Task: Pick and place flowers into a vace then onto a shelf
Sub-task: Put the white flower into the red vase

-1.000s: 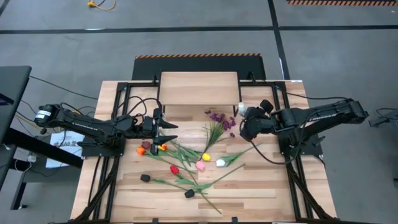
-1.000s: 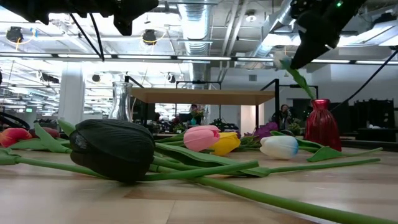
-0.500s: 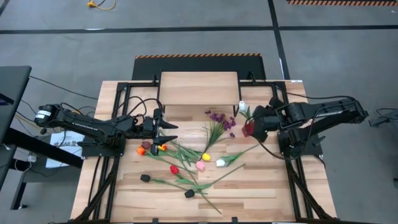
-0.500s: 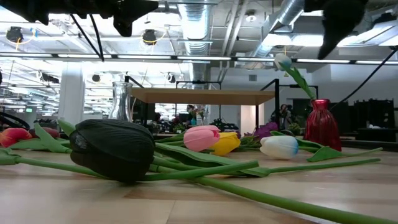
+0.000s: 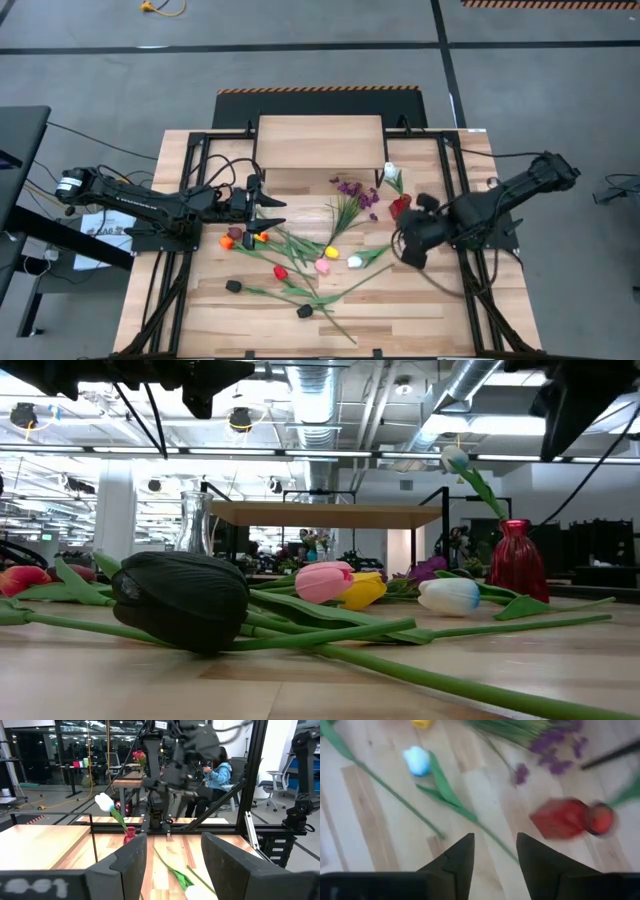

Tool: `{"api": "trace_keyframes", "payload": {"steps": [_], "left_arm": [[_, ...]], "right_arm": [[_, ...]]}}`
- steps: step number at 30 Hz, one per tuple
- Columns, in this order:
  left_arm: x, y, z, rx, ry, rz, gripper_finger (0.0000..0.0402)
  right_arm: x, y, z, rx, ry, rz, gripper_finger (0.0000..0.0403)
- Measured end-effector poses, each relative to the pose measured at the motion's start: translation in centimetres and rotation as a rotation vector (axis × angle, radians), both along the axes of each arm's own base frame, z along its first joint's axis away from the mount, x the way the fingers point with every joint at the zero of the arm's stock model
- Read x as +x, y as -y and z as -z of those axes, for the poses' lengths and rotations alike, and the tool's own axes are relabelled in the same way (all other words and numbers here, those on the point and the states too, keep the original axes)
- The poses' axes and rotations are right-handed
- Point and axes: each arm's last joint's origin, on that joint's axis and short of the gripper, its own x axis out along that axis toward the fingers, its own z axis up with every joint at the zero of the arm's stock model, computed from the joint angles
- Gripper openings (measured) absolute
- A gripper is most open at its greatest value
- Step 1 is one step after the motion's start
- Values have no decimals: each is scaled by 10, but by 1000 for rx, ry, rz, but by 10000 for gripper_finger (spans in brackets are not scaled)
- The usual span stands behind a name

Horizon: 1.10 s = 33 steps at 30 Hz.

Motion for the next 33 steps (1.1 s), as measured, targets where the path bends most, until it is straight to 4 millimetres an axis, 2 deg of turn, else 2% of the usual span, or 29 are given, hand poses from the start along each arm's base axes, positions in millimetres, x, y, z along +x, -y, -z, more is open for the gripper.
{"api": "trace_keyframes", "payload": {"steps": [11,16,24,29,33], "left_arm": [[0,0,0,-5,0,1,178],[0,0,0,-7,-1,2,178],[0,0,0,-9,-2,2,178],[0,0,0,-14,-2,3,178],[0,0,0,-15,-2,3,178]], "right_arm": [[55,-36,67,-127,-20,-177,128],[68,-42,97,-158,-88,-198,128],[76,-47,137,-211,-218,-224,127],[80,-47,150,-237,-257,-237,127],[80,-47,147,-226,-250,-245,109]]}}
